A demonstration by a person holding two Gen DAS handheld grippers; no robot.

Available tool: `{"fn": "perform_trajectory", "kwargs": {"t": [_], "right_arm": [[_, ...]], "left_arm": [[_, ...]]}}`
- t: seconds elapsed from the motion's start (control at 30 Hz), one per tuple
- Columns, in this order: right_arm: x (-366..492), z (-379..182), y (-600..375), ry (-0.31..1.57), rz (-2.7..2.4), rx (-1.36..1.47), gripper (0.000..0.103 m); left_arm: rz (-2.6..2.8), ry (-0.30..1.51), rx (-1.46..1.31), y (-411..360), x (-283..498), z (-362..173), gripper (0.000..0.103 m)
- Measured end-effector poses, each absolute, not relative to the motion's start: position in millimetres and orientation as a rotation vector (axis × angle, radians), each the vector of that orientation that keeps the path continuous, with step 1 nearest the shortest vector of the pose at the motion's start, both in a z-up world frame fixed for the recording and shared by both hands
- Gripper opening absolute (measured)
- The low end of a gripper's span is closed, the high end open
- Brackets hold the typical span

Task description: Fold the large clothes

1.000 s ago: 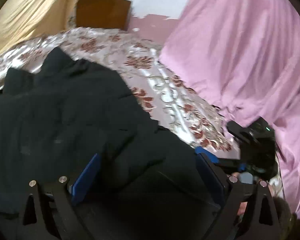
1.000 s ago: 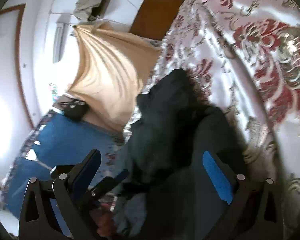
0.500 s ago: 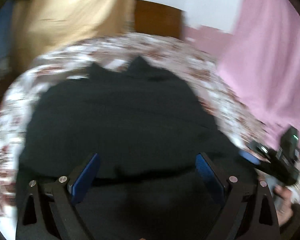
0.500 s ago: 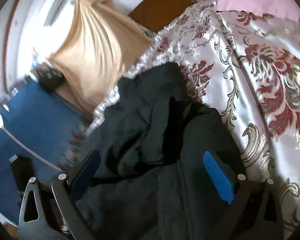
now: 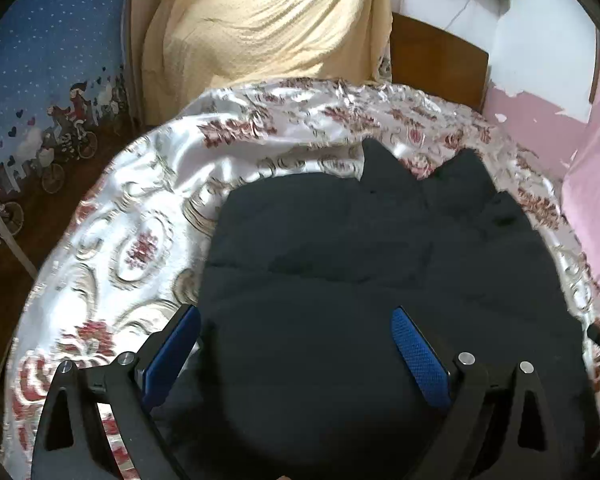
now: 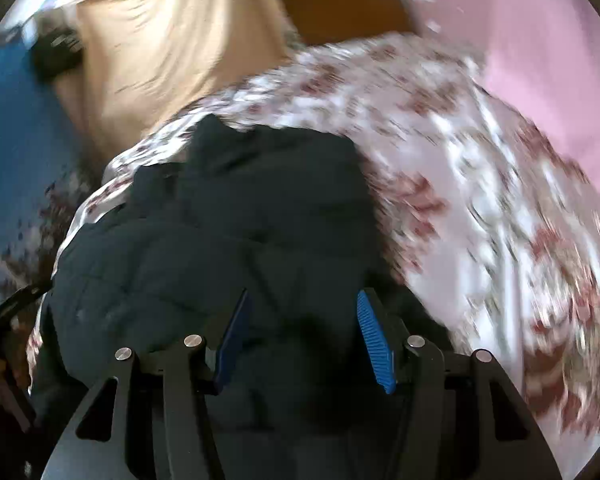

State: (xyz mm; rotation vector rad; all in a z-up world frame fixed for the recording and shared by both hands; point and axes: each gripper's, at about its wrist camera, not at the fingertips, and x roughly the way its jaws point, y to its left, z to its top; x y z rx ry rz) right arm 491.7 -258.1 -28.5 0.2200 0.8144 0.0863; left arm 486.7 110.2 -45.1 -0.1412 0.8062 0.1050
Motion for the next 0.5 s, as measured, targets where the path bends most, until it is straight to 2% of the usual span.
{"fn": "perform_trajectory", "kwargs": {"t": [0.13, 0.23, 0.5], "right_arm": [[503, -34, -226, 0.833, 0.263, 0.141, 0.053], [508, -52, -220, 0.873, 0.261, 0.109, 0.057], [516, -78, -213, 0.873, 0.235, 0.103, 0.057]], "left_arm": [[0.11, 0.79, -0.113, 104, 486, -72, 0.103], [0.104, 0.774, -0.119, 105, 485, -77, 0.103], [0.127, 0.769, -0.078, 98, 488, -93, 0.103]]}}
